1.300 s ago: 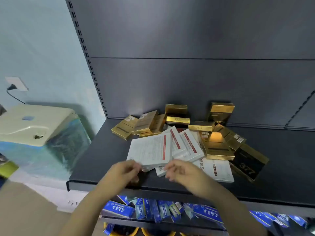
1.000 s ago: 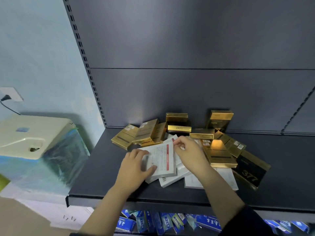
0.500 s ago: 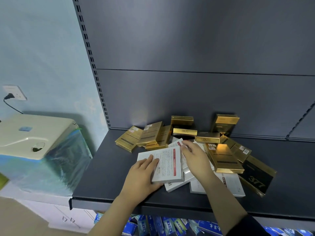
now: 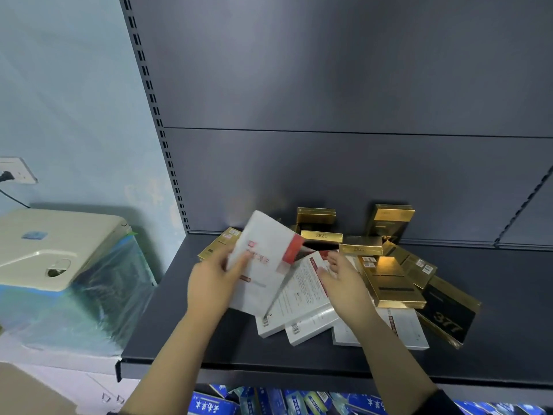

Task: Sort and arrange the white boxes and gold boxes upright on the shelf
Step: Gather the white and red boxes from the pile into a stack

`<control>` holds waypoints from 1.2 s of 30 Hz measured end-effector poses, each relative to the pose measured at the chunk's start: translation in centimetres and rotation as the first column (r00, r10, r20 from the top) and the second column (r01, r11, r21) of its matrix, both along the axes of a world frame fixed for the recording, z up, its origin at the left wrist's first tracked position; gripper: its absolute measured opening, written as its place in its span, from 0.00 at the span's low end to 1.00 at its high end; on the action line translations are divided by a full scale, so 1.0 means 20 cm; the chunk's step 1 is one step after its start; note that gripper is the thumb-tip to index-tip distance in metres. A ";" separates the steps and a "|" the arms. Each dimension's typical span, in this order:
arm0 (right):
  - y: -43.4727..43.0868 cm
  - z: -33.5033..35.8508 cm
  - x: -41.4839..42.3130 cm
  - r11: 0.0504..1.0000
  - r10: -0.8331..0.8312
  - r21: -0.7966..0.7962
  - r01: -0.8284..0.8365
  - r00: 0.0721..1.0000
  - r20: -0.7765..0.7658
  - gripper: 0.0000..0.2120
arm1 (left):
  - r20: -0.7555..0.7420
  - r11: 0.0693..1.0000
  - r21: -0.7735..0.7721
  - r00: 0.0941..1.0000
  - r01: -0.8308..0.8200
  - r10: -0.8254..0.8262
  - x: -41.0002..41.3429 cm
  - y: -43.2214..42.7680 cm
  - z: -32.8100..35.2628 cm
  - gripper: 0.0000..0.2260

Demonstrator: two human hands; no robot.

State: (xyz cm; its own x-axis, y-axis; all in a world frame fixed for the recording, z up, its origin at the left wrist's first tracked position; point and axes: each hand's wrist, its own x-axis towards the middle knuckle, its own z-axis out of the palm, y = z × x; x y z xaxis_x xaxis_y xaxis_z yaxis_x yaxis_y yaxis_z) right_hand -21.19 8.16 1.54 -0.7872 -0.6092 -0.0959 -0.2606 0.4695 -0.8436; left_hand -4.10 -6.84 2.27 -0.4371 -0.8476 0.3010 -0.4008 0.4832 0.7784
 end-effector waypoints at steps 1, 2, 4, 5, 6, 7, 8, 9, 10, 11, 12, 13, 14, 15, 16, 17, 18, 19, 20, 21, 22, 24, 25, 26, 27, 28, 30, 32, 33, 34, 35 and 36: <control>-0.01 -0.01 0.01 0.997 0.009 0.073 -0.004 0.997 -0.074 0.27 | -0.029 0.998 0.053 0.999 -0.023 0.024 0.02 -0.03 -0.01 0.09; -0.02 -0.02 0.01 0.987 0.017 0.158 0.009 0.987 -0.157 0.32 | -0.048 0.994 0.103 0.998 -0.047 0.052 0.05 -0.05 -0.02 0.09; -0.04 -0.02 0.04 0.952 0.038 0.301 0.055 0.955 -0.294 0.44 | -0.052 0.975 0.187 0.990 -0.116 0.128 0.12 -0.09 -0.06 0.09; -0.05 -0.03 0.05 0.936 0.058 0.344 0.070 0.936 -0.346 0.48 | -0.042 0.963 0.219 0.985 -0.156 0.169 0.15 -0.11 -0.08 0.10; -0.06 -0.03 0.05 0.924 0.083 0.375 0.073 0.920 -0.383 0.50 | -0.025 0.951 0.244 0.979 -0.192 0.204 0.19 -0.12 -0.11 0.11; -0.07 -0.03 0.06 0.914 0.108 0.400 0.070 0.908 -0.404 0.51 | -0.001 0.938 0.264 0.972 -0.226 0.234 0.22 -0.13 -0.14 0.12; -0.08 -0.04 0.06 0.907 0.127 0.417 0.062 0.903 -0.411 0.51 | 0.028 0.927 0.277 0.966 -0.254 0.257 0.24 -0.14 -0.16 0.13; -0.10 -0.04 0.06 0.904 0.134 0.424 0.057 0.903 -0.408 0.51 | 0.059 0.918 0.285 0.961 -0.277 0.271 0.25 -0.15 -0.19 0.13; -0.12 -0.03 0.06 0.904 0.131 0.424 0.056 0.908 -0.398 0.51 | 0.094 0.911 0.284 0.955 -0.298 0.283 0.26 -0.15 -0.21 0.13; -0.13 -0.04 0.06 0.907 0.123 0.417 0.054 0.914 -0.386 0.50 | 0.131 0.907 0.274 0.947 -0.320 0.295 0.27 -0.15 -0.22 0.13; -0.15 -0.03 0.05 0.912 0.116 0.408 0.050 0.920 -0.374 0.49 | 0.167 0.906 0.259 0.939 -0.335 0.299 0.28 -0.15 -0.24 0.12; -0.16 -0.03 0.05 0.916 0.112 0.399 0.045 0.925 -0.362 0.48 | 0.206 0.906 0.245 0.932 -0.346 0.300 0.28 -0.16 -0.25 0.12; -0.16 -0.03 0.04 0.919 0.113 0.393 0.036 0.930 -0.350 0.46 | 0.245 0.904 0.232 0.921 -0.359 0.303 0.29 -0.16 -0.27 0.12; -0.17 -0.03 0.03 0.921 0.119 0.389 0.024 0.933 -0.340 0.44 | 0.285 0.901 0.219 0.908 -0.374 0.308 0.29 -0.17 -0.29 0.13; -0.17 -0.04 0.03 0.921 0.127 0.388 0.012 0.935 -0.332 0.42 | 0.335 0.902 0.198 0.892 -0.383 0.305 0.30 -0.18 -0.32 0.14; -0.17 -0.04 0.02 0.922 0.135 0.387 0.004 0.935 -0.329 0.40 | 0.393 0.908 0.164 0.870 -0.386 0.299 0.30 -0.18 -0.33 0.14; -0.17 -0.05 0.02 0.924 0.138 0.383 -0.003 0.935 -0.327 0.40 | 0.456 0.916 0.124 0.841 -0.383 0.290 0.30 -0.17 -0.35 0.15; -0.18 -0.05 0.02 0.927 0.141 0.375 -0.009 0.935 -0.325 0.39 | 0.503 0.919 0.083 0.813 -0.386 0.295 0.29 -0.16 -0.36 0.17; -0.18 -0.06 0.02 0.929 0.145 0.370 -0.015 0.934 -0.326 0.40 | 0.515 0.916 0.056 0.798 -0.397 0.314 0.29 -0.14 -0.36 0.20; -0.18 -0.07 0.02 0.928 0.152 0.371 -0.021 0.932 -0.329 0.41 | 0.499 0.914 0.017 0.795 -0.406 0.344 0.27 -0.11 -0.35 0.23; -0.18 -0.07 0.02 0.926 0.161 0.378 -0.025 0.929 -0.333 0.42 | 0.462 0.918 -0.054 0.805 -0.392 0.371 0.26 -0.08 -0.33 0.25; -0.19 -0.07 0.02 0.919 0.170 0.394 -0.027 0.927 -0.333 0.43 | 0.374 0.938 -0.230 0.866 -0.260 0.331 0.21 0.01 -0.27 0.27; -0.19 -0.07 0.02 0.915 0.171 0.403 -0.025 0.929 -0.330 0.43 | 0.367 0.957 -0.266 0.907 -0.111 0.207 0.18 0.06 -0.25 0.27; -0.19 -0.06 0.02 0.912 0.171 0.409 -0.023 0.929 -0.328 0.43 | 0.399 0.966 -0.245 0.916 0.081 0.025 0.14 0.12 -0.22 0.28; -0.19 -0.06 0.02 0.913 0.170 0.407 -0.025 0.930 -0.324 0.43 | 0.470 0.944 -0.195 0.870 0.267 -0.149 0.10 0.18 -0.21 0.31; -0.19 -0.06 0.01 0.917 0.168 0.397 -0.029 0.933 -0.319 0.41 | 0.556 0.901 -0.153 0.789 0.406 -0.261 0.06 0.22 -0.22 0.35; -0.19 -0.06 0.01 0.926 0.167 0.376 -0.041 0.937 -0.308 0.35 | 0.677 0.847 -0.127 0.669 0.516 -0.306 -0.01 0.28 -0.27 0.42; -0.18 -0.06 -0.01 0.939 0.154 0.342 -0.039 0.936 -0.315 0.27 | 0.736 0.842 -0.136 0.623 0.521 -0.266 -0.03 0.28 -0.31 0.44; -0.18 -0.06 -0.01 0.948 0.133 0.317 -0.030 0.942 -0.309 0.23 | 0.742 0.835 -0.160 0.622 0.526 -0.250 -0.03 0.27 -0.30 0.43; -0.17 -0.05 -0.02 0.958 0.107 0.286 -0.020 0.950 -0.292 0.20 | 0.743 0.823 -0.192 0.627 0.535 -0.234 -0.03 0.25 -0.30 0.41; -0.17 -0.05 -0.03 0.966 0.083 0.257 -0.012 0.960 -0.266 0.18 | 0.739 0.808 -0.224 0.635 0.544 -0.222 -0.02 0.23 -0.29 0.40; -0.17 -0.04 -0.03 0.974 0.064 0.228 -0.008 0.969 -0.238 0.16 | 0.743 0.801 -0.234 0.633 0.552 -0.219 -0.01 0.22 -0.28 0.39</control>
